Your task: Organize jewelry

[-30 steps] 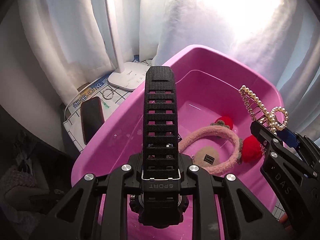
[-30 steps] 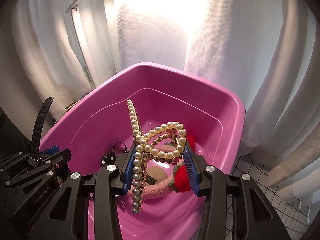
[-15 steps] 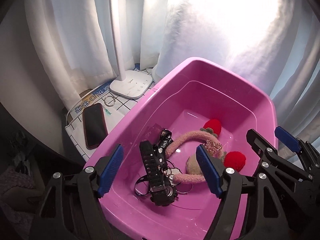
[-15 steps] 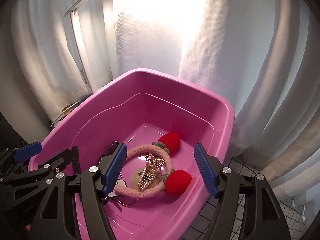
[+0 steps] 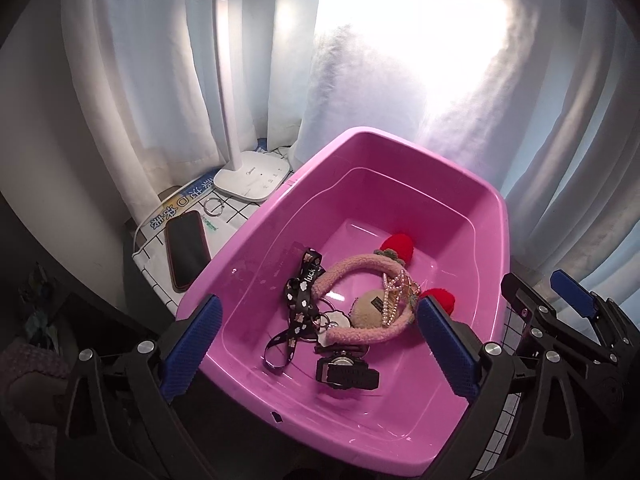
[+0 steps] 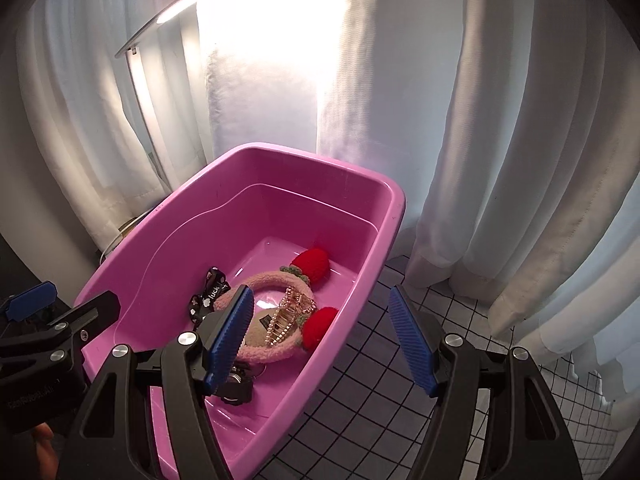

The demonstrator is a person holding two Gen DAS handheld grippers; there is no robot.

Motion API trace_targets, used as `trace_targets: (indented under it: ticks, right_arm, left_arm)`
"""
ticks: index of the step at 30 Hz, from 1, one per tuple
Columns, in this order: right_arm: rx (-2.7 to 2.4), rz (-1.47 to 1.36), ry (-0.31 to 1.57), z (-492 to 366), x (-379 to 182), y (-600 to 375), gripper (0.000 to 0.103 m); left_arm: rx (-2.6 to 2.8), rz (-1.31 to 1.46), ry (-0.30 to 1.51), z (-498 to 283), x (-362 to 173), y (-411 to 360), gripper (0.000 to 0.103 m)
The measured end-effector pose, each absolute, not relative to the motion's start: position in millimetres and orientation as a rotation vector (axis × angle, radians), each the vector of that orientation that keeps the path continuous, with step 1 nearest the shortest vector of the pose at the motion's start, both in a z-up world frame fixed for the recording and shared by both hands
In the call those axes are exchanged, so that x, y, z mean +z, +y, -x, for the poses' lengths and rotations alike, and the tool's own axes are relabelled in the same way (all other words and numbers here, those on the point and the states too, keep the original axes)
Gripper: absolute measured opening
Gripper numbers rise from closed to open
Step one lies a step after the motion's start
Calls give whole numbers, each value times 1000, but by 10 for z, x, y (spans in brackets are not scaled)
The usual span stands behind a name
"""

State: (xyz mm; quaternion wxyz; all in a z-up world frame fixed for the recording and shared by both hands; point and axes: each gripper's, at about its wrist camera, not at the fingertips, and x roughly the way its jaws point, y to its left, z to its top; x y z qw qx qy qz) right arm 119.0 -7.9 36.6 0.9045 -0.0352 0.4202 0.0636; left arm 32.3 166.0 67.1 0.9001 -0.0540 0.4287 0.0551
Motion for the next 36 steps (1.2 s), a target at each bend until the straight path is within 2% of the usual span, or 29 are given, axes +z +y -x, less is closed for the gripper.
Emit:
trace_targets:
  ticks: [36]
  right_arm:
    - [63, 74, 843, -704, 444, -428, 67]
  left_arm:
    - [119, 90, 950, -84, 577, 1437, 97]
